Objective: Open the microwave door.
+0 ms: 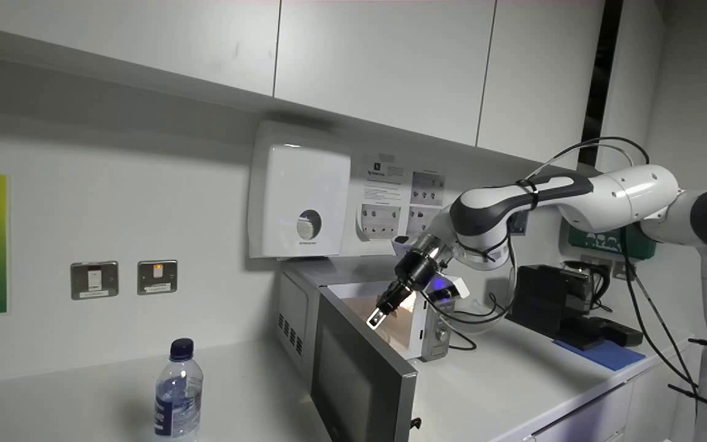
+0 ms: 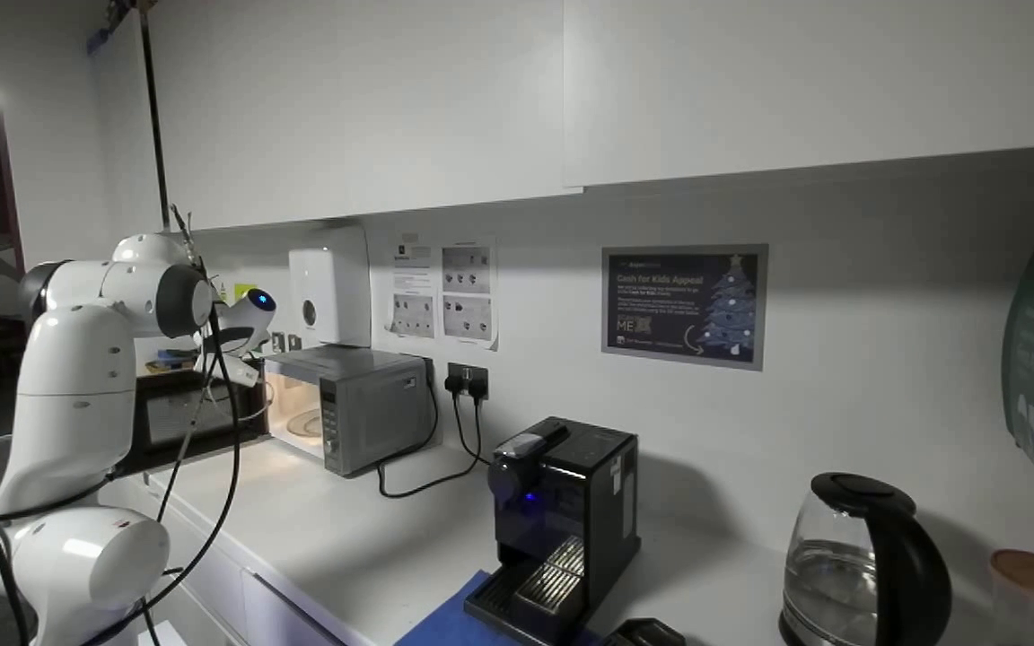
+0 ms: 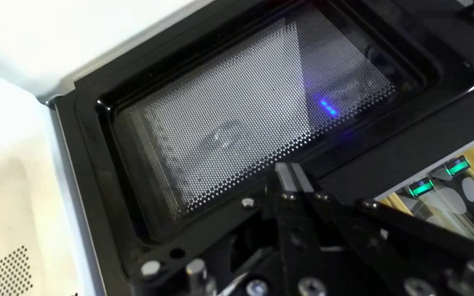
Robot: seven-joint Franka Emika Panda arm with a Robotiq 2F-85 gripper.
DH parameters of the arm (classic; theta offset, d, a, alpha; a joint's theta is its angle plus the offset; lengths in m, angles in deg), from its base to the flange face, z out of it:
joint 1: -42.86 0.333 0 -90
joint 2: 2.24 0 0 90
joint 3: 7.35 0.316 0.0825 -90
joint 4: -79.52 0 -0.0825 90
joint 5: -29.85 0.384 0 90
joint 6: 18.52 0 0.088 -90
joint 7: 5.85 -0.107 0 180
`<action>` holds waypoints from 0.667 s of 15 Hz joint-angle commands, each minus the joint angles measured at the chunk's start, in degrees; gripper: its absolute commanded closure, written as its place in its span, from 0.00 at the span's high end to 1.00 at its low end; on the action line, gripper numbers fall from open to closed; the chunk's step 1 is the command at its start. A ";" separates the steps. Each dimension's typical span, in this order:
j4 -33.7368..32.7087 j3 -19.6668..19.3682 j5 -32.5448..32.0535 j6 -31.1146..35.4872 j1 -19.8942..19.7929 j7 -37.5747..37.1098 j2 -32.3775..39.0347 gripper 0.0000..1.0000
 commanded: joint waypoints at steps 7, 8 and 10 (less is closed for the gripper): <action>6.27 -2.09 -38.18 -11.24 3.02 -40.24 -12.97 0.00; 5.72 -1.81 -41.57 -14.33 3.22 -44.34 -14.03 0.00; 4.70 -1.13 -46.91 -21.59 3.54 -51.04 -16.03 0.00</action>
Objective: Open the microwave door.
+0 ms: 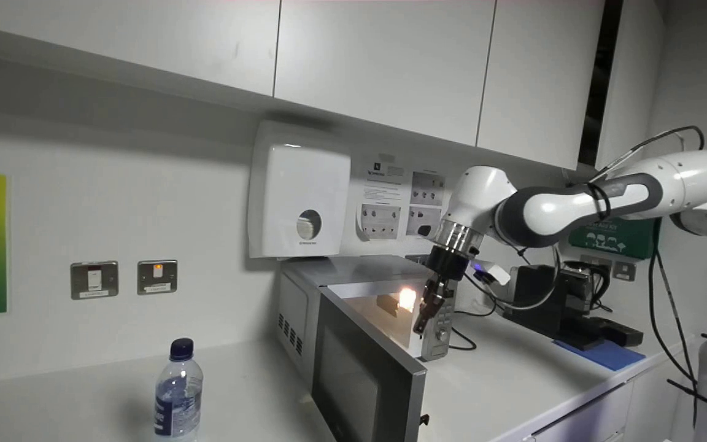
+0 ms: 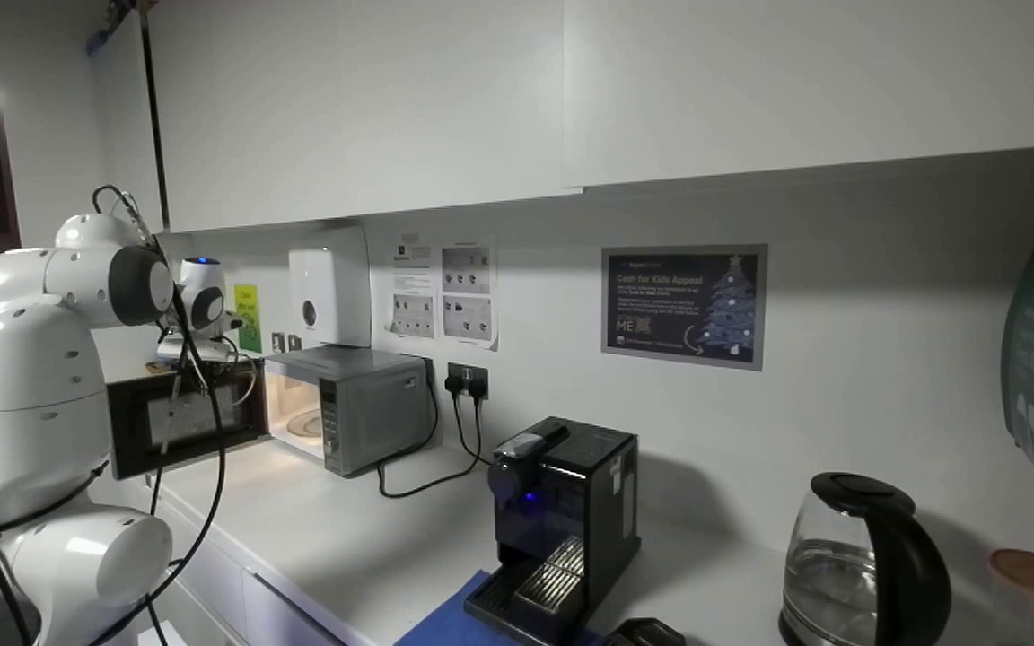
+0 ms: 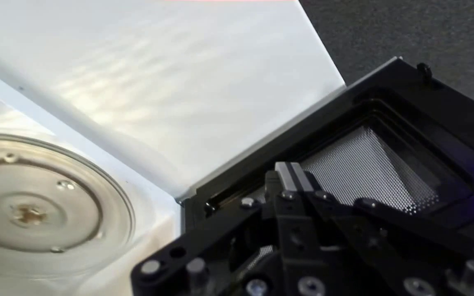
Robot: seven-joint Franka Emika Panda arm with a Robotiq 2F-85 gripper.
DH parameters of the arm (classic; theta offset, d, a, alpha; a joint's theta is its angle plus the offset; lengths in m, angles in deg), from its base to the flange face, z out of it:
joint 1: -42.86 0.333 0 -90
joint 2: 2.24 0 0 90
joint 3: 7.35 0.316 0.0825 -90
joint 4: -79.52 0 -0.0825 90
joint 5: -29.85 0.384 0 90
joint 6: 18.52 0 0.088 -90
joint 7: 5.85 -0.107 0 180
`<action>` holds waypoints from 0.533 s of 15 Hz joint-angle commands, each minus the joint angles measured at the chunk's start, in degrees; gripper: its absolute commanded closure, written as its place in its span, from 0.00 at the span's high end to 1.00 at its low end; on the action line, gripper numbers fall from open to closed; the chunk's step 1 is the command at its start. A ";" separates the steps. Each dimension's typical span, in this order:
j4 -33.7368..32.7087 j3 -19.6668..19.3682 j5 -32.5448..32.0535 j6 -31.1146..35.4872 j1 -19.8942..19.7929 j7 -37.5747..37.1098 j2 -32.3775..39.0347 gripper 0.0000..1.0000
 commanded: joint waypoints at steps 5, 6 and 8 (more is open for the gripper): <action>0.76 2.41 -11.89 -27.15 0.61 -19.79 -10.53 0.00; 1.52 2.72 -12.12 -30.45 0.47 -21.72 -12.15 0.00; 2.15 3.45 -12.45 -36.58 0.21 -25.99 -14.87 0.00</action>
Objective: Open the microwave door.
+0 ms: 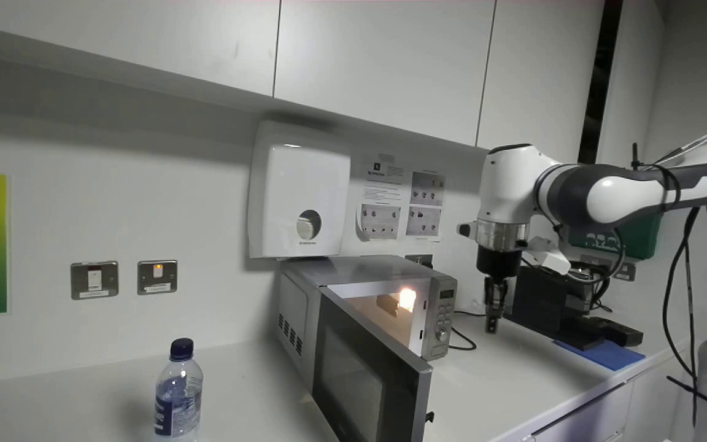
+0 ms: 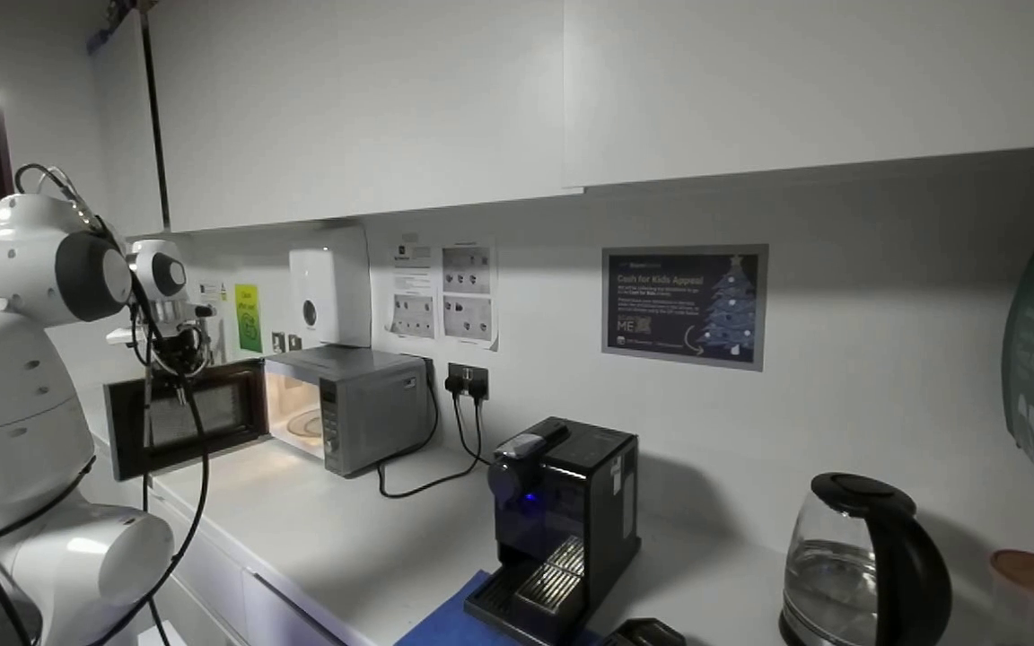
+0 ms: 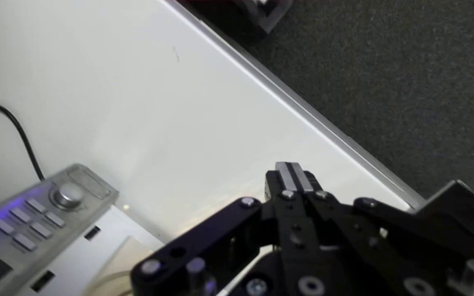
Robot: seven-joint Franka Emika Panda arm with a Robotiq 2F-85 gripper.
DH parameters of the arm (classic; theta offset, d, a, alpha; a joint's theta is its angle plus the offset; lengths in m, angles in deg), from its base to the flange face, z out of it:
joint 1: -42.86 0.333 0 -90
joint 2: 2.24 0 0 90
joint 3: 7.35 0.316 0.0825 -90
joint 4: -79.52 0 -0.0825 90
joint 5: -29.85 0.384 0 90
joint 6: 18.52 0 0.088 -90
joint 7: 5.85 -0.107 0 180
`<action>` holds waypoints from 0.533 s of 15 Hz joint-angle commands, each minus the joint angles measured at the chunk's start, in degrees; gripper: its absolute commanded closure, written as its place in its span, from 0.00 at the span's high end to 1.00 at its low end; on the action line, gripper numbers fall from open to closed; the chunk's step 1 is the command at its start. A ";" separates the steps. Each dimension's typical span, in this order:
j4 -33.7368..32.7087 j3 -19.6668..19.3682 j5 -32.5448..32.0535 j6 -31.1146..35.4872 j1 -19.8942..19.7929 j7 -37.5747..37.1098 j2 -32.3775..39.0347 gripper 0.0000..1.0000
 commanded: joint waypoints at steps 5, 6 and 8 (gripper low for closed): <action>6.50 1.67 1.06 -12.37 -1.03 -12.16 -14.69 0.00; 7.81 1.81 1.37 -12.26 -1.09 -13.22 -16.94 0.26; 9.91 2.32 2.45 -13.39 -0.80 -15.88 -22.43 0.34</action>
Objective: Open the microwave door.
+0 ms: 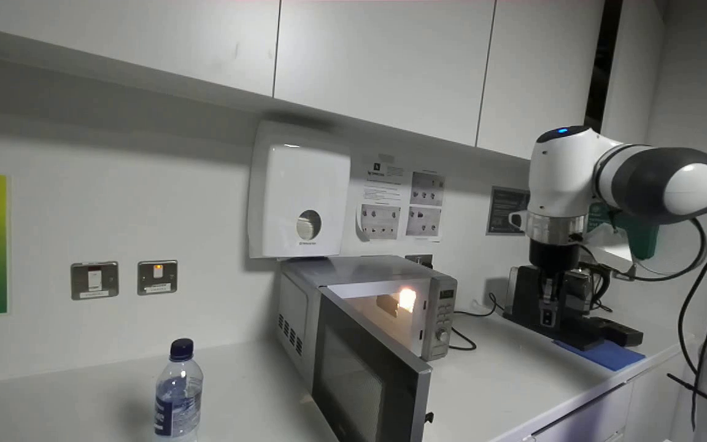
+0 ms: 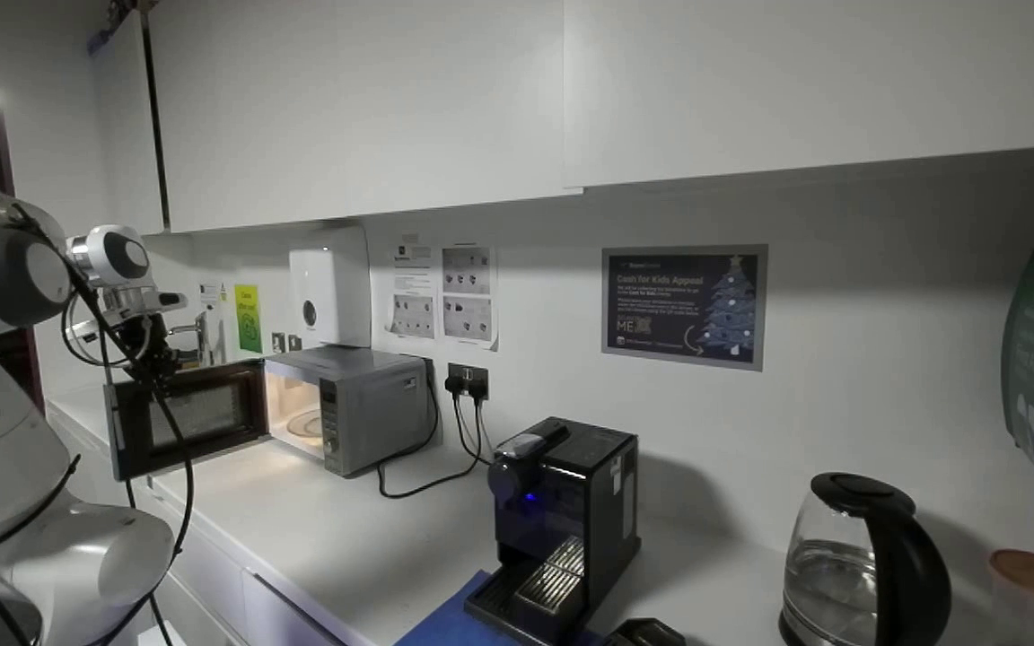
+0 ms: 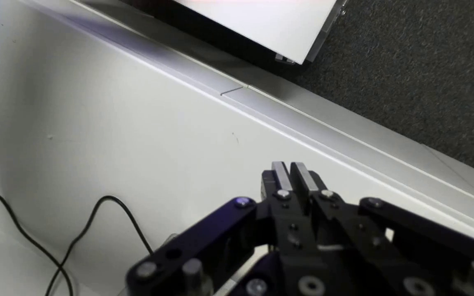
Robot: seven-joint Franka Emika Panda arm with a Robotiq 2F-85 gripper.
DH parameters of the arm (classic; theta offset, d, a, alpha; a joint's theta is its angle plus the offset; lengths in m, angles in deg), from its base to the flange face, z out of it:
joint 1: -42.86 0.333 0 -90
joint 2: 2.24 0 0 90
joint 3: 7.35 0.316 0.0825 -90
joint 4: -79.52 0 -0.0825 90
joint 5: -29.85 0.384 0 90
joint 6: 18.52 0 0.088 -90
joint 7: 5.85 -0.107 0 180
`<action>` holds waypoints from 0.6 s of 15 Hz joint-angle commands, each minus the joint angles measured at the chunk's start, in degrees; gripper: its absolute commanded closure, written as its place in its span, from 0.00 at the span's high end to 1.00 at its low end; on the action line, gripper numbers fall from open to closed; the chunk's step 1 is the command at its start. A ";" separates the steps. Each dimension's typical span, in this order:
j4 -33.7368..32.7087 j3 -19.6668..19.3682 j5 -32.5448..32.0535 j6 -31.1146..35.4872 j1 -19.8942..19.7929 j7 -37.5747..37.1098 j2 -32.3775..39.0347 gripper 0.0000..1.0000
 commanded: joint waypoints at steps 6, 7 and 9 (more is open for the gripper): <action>6.97 2.13 5.12 -7.38 -1.29 -5.50 -22.20 0.79; 6.91 2.48 5.45 -8.09 -1.63 -5.43 -24.05 0.86; 6.77 3.14 5.94 -9.37 -2.39 -5.05 -27.26 0.99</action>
